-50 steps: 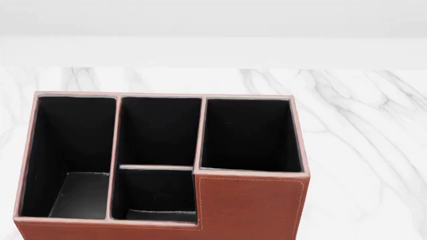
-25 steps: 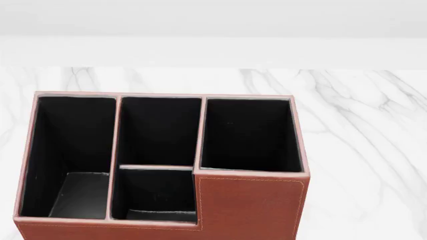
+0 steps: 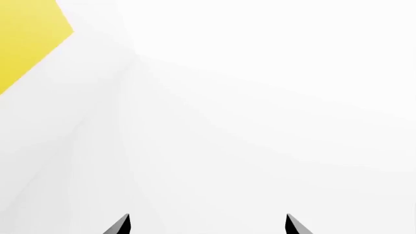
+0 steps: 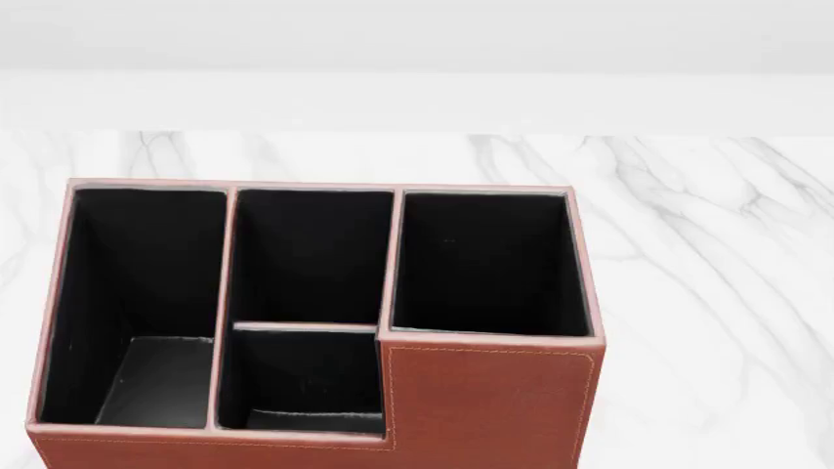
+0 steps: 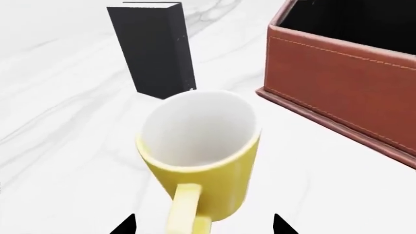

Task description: Pick up the yellow and white mug and place it to the right of the caddy.

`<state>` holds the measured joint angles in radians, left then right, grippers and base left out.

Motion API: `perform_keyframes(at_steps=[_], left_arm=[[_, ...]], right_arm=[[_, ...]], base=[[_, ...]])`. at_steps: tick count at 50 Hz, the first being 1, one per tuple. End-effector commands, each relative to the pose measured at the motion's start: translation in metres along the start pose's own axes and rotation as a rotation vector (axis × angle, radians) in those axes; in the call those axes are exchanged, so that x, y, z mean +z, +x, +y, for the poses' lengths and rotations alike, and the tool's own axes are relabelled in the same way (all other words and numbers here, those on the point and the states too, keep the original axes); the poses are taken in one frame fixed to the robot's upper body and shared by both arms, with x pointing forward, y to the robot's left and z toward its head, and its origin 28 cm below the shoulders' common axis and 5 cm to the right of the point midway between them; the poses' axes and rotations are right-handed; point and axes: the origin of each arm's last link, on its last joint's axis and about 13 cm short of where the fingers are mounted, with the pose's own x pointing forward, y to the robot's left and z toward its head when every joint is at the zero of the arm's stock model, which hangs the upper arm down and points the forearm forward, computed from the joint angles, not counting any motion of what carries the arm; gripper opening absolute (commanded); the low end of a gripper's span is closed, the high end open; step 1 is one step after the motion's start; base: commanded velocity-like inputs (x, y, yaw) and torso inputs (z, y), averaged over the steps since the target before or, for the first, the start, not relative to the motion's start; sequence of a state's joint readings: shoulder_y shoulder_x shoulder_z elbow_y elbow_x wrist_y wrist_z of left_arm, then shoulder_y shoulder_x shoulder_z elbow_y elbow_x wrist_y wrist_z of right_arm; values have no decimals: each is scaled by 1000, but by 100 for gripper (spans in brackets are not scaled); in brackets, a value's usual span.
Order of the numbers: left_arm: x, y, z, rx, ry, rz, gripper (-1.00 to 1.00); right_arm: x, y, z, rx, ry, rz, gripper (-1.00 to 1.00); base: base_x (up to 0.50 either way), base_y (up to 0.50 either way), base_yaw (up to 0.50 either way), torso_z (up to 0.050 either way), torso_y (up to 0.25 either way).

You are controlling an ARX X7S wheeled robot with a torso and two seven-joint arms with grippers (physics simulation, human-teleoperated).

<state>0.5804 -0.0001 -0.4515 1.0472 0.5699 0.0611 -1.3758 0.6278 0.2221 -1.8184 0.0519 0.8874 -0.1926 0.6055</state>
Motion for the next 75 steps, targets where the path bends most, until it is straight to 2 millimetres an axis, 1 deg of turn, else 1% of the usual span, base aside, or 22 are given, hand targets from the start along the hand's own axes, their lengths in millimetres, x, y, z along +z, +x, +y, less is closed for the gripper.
perform_keyframes(at_steps=[1,14,28,41,42,67,75], left_arm=[[0,0,-1,-2,-1,0,100],[0,-1,-2,-2,-2,-1,100],[0,-1,-2,-3,-2,1,100],[0,-1,-2,-4,-3,2,100],[0,0,-2,-4,-4,2,100],[1,-2,-4,-10,-7,-1,100],[1,-3,-6,-13,-6,-1,100]], right_arm=[[-4,6,1,23,7,7,100],[-7,11,2,47,8,20,100],[-22,23,-3,47,26,71,100],[-22,25,-4,47,16,78,100],[-22,25,-4,45,18,77,-100],[-21,22,-4,40,3,61,-100],[-8,16,0,32,-57,15,-100]], base=[[0,0,0,0,0],[0,0,0,0,0],[0,0,0,0,0],[0,0,0,0,0],[0,0,0,0,0],[0,0,0,0,0],[0,0,0,0,0]])
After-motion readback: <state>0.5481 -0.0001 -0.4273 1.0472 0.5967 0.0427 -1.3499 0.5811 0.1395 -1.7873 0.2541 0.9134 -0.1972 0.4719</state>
